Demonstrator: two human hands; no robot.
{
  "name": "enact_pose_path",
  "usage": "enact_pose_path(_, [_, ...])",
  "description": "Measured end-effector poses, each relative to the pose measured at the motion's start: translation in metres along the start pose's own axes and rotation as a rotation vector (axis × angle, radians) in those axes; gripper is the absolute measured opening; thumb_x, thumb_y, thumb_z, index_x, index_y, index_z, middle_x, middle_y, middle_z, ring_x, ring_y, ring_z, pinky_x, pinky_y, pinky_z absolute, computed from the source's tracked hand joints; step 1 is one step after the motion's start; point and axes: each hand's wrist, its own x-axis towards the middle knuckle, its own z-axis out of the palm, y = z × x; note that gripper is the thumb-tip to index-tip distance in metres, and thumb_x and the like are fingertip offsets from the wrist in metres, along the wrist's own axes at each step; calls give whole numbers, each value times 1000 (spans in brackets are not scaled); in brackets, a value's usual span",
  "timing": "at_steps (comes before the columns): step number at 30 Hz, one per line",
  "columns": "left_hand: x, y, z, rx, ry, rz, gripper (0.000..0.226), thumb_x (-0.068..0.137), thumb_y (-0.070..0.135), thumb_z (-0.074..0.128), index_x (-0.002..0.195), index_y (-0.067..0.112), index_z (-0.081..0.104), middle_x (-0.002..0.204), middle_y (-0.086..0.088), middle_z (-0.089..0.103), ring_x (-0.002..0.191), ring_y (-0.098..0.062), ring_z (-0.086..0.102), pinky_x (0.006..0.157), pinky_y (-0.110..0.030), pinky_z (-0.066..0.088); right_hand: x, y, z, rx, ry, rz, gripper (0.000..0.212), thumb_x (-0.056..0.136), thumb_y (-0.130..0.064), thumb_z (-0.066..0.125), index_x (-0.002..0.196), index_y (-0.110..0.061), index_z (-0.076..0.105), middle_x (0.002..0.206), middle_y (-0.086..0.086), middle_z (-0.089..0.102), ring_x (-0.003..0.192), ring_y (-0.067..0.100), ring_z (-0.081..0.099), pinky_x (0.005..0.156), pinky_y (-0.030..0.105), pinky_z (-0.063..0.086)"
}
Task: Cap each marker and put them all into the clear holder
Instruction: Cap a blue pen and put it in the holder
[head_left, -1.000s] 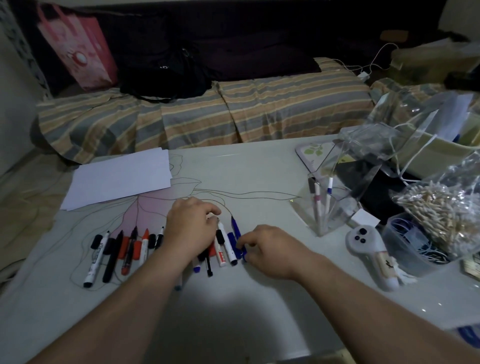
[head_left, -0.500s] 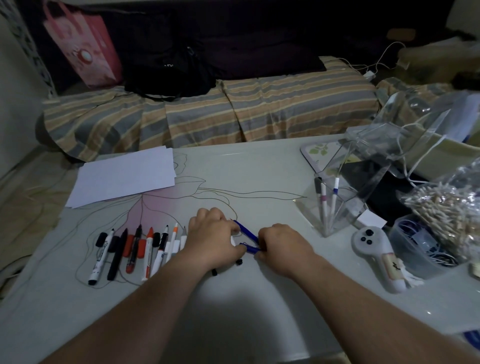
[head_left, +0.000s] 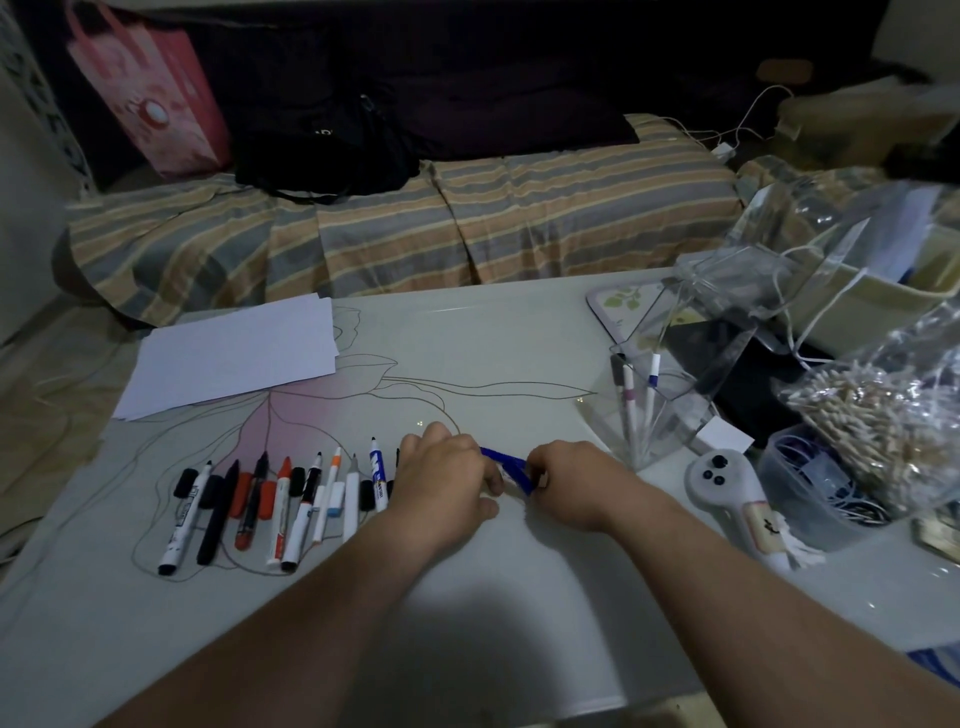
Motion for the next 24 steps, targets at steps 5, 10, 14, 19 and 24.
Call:
enact_pose_path(5, [-7, -2, -3, -117, 73, -37, 27, 80, 57, 60, 101, 42, 67, 93, 18, 65, 104, -15, 44, 85, -35, 30, 8, -12, 9, 37, 27, -16, 6, 84, -26, 63, 87, -28, 67, 96, 0, 67, 88, 23, 65, 72, 32, 53])
enact_pose_path(10, [-10, -2, -16, -414, -2, -122, 23, 89, 55, 62, 104, 41, 71, 92, 17, 67, 109, -12, 43, 93, -37, 32, 13, -12, 4, 78, 87, -70, 20, 85, -30, 68, 67, -28, 59, 85, -1, 68, 82, 22, 65, 71, 32, 54])
enact_pose_path(14, [-12, -10, -18, -398, 99, -188, 18, 94, 45, 61, 103, 34, 71, 87, 15, 65, 110, -16, 46, 96, -39, 38, 30, -3, 7, 55, 233, -81, 16, 87, -27, 67, 101, -33, 69, 118, -1, 59, 107, 27, 57, 89, 34, 48])
enact_pose_path(19, [-15, -24, -19, -515, 228, -166, 20, 93, 24, 62, 105, 39, 71, 90, 22, 65, 107, -11, 46, 97, -37, 38, 40, 0, 34, -88, 191, -110, 25, 97, -28, 50, 119, -31, 62, 141, -10, 49, 110, 33, 40, 86, 43, 45])
enact_pose_path(24, [-16, -30, -23, -733, 347, -69, 40, 92, 0, 59, 104, 35, 75, 123, 32, 63, 116, 10, 55, 99, -15, 43, 31, -6, 39, -88, 344, 12, 18, 91, -9, 52, 102, -16, 65, 99, 7, 64, 102, 31, 56, 71, 38, 49])
